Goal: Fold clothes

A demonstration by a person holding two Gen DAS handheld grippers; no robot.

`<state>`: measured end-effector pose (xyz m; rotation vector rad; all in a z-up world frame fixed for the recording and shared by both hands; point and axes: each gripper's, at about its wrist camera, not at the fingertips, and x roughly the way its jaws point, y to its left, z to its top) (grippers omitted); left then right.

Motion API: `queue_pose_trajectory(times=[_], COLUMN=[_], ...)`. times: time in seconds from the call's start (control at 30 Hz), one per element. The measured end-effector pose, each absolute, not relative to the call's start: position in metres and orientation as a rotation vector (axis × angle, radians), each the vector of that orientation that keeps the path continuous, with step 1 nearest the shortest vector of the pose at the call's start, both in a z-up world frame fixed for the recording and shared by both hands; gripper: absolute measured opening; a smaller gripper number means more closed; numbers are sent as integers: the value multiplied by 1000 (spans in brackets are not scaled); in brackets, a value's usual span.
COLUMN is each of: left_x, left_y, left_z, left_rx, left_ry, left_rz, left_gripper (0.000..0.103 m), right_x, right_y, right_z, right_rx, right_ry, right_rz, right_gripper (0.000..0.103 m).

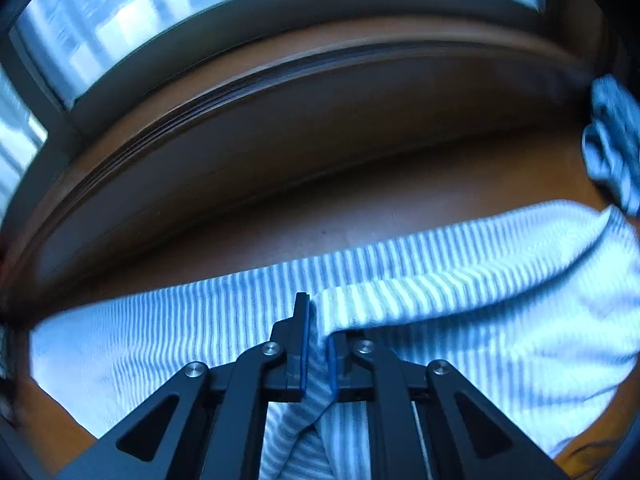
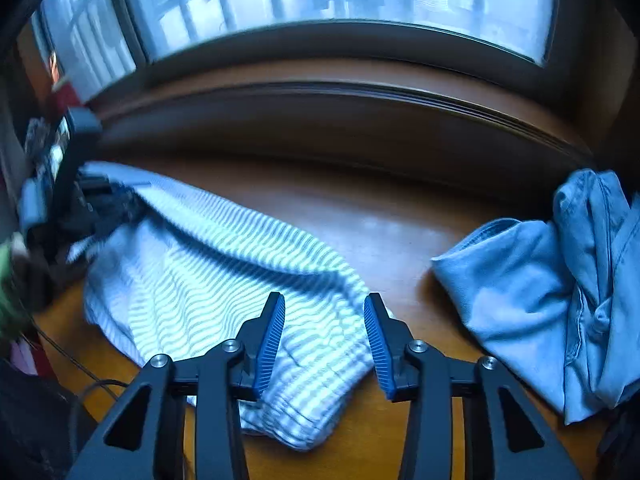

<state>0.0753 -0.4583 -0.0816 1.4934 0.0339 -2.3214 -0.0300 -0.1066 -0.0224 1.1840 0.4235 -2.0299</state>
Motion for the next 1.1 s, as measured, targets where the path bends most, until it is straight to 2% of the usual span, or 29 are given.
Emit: queue_pose_trajectory(times=[0.37,0.43,0.47,0.5,0.6,0.7,0.83,0.93,1.0,1.1], left_x=[83,78,79,81,86,88,80,74,72,72], left_y=[-475,-474,-474,-474,-479,-486,-495,-497,-493,-490], left_z=[-73,-71,-73,-73,-67,-64,-79,-92,-93,-94], left_rx=[1479,1475,1468,1460,1431,1402,1453,1484,1488,1489], left_ry=[226,240,245,252,291,299,327,317,266,226], left_rz=[-2338,-2346,-2352,-2359,-2372,-2361,-2315,-2278,-2275,-2276], left_gripper=[7,7,7,7,7,7,8,8,9,10], right_x=[-51,-54,-54,-51,-39,-36,-48,-57,-60,-53], right_y=[-65,-62,-60,-60,-62,-65,-75,-77,-76,-66], right_z=[-53,-56,-56,-52,-38,-24,-34,-43,-45,-27], right_rx=[1426,1439,1433,1414,1343,1273,1301,1361,1388,1351], right_ry=[225,196,185,188,209,224,284,288,289,301], right_rz=[-2129,-2131,-2136,-2152,-2207,-2233,-2215,-2208,-2214,-2273], right_gripper=[41,35,24,19,16,16,17,25,36,36])
